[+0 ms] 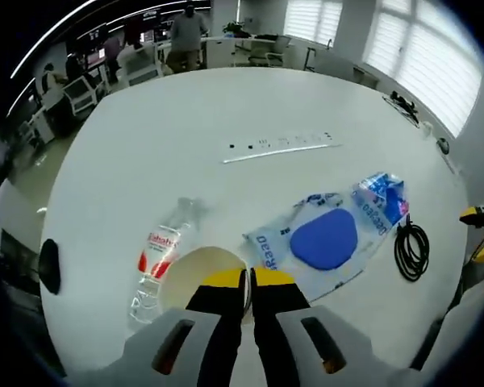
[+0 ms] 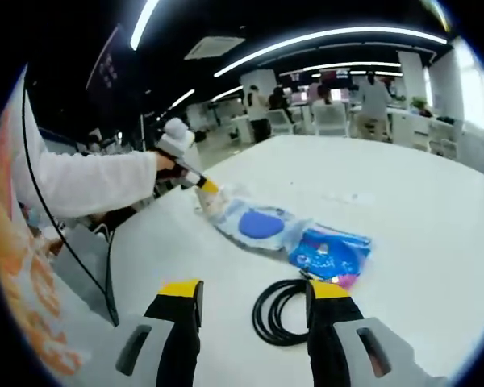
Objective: Arrange the tabletop items into an orderly group along one side of the table until the central work area is clear of visible clutter.
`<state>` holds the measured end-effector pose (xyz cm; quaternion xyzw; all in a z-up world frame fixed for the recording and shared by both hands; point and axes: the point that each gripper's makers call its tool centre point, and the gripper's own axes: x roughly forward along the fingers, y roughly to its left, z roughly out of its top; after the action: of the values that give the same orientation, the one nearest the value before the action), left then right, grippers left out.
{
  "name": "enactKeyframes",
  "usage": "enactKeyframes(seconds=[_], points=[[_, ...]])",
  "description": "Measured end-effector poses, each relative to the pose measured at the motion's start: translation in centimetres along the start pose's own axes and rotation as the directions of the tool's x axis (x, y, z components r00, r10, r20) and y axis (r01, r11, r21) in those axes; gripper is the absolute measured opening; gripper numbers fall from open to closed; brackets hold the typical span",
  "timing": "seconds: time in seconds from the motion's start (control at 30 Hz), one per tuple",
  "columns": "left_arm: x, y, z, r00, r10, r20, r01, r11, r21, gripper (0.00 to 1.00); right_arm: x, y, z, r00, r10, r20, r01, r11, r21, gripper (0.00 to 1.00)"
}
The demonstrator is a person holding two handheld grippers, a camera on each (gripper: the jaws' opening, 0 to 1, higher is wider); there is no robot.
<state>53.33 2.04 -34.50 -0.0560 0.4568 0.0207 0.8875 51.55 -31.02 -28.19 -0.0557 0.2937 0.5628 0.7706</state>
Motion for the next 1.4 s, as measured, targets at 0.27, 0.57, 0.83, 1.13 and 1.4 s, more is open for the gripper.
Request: enactKeyframes(seconds=[0.27, 0.57, 0.83, 1.13, 1.4], points=[[0.8, -0.9, 0.2, 1.0, -0.01, -0.006, 0.01, 1.0, -0.005, 0.01, -0.1, 0.2, 0.1, 1.0, -0.002, 0.009, 0.002, 1.0, 0.003, 0.52], [0.1, -0.5, 0.1, 1.0, 0.012, 0.021, -0.012, 1.0, -0.027, 0.29, -0.5, 0.4, 0.1, 1.0, -0.006, 0.019, 0.005, 1.0, 0.005, 0.52], [-2.9, -0.1, 0.5, 0.994, 0.057, 0.094, -0.053, 0.998, -0.043, 0.46, -0.7, 0.8, 0.5, 0.999, 0.004, 0.042, -0.004, 1.0, 0.002, 0.52], [-6.5, -0.6, -1.1, 0.987, 0.087, 0.132, -0.082, 0.996, -0.044, 0.53, -1.3, 2.0, 0.1, 0.998, 0.021, 0.057, -0.022, 1.0, 0.001, 0.55], [-9.0, -1.6, -4.0, 0.987, 0.085, 0.137, -0.078, 0.995, -0.054, 0.7, -2.9, 2.9, -1.3, 0.997, 0.005, 0.073, -0.008, 0.999, 0.034, 0.6]])
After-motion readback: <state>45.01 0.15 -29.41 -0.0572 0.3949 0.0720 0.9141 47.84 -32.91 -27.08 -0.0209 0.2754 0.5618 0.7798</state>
